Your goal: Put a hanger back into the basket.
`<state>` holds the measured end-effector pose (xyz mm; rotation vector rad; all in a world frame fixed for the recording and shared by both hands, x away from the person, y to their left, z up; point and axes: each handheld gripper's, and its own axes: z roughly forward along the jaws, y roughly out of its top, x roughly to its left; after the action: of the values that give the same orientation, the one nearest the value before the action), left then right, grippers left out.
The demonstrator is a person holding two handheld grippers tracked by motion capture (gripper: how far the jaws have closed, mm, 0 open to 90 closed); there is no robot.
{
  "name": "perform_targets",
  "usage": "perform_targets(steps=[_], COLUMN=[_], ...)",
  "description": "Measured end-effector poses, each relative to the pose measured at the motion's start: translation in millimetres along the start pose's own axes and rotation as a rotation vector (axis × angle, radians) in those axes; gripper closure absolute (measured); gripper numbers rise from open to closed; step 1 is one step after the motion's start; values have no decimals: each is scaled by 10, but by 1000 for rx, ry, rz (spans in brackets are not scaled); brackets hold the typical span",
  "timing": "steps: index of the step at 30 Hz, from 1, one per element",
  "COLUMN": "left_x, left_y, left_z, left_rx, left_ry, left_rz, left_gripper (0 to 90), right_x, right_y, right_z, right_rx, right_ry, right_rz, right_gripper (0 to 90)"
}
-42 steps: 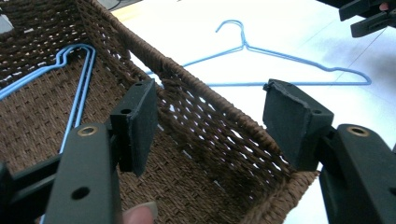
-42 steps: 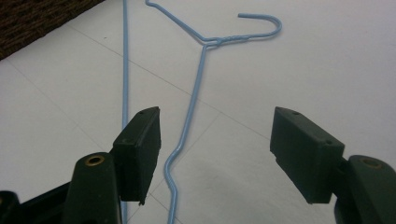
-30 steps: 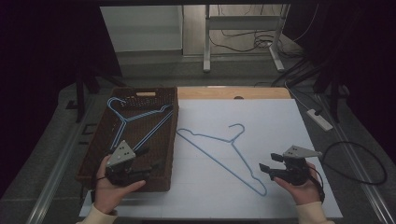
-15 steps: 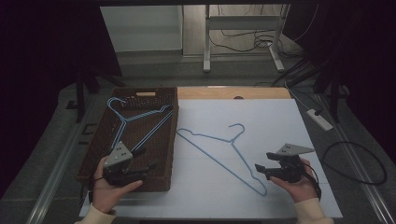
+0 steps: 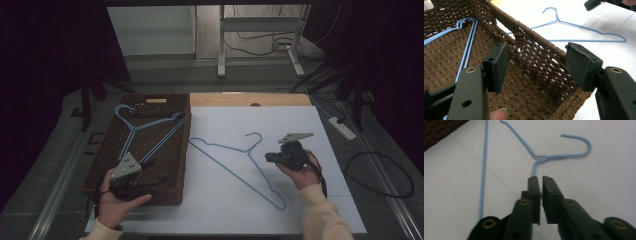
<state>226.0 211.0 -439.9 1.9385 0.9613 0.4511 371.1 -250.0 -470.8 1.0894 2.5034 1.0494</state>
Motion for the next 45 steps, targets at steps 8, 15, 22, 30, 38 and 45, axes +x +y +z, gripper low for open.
perform_targets(steps=[8, 15, 22, 30, 38, 45], left_x=[0, -2, -11, -2, -13, -25], left_y=[-1, -8, -1, -2, -2, 2], left_z=[-1, 2, -4, -9, 6, 14], left_rx=[4, 7, 6, 3, 6, 8], left_ry=[3, 6, 7, 9, 7, 3], left_rz=[5, 7, 8, 6, 8, 11], left_gripper=[368, 368, 368, 368, 368, 368], right_x=[-234, -352, -381, -491, -586, -653], right_y=[290, 476, 568, 579, 517, 388], right_z=[346, 637, 894, 976, 891, 705], right_rx=[25, 70, 111, 184, 214, 259], right_ry=[17, 6, -38, -143, -178, -229], right_rz=[42, 48, 15, 19, 45, 71], right_gripper=[896, 896, 897, 898, 899, 899])
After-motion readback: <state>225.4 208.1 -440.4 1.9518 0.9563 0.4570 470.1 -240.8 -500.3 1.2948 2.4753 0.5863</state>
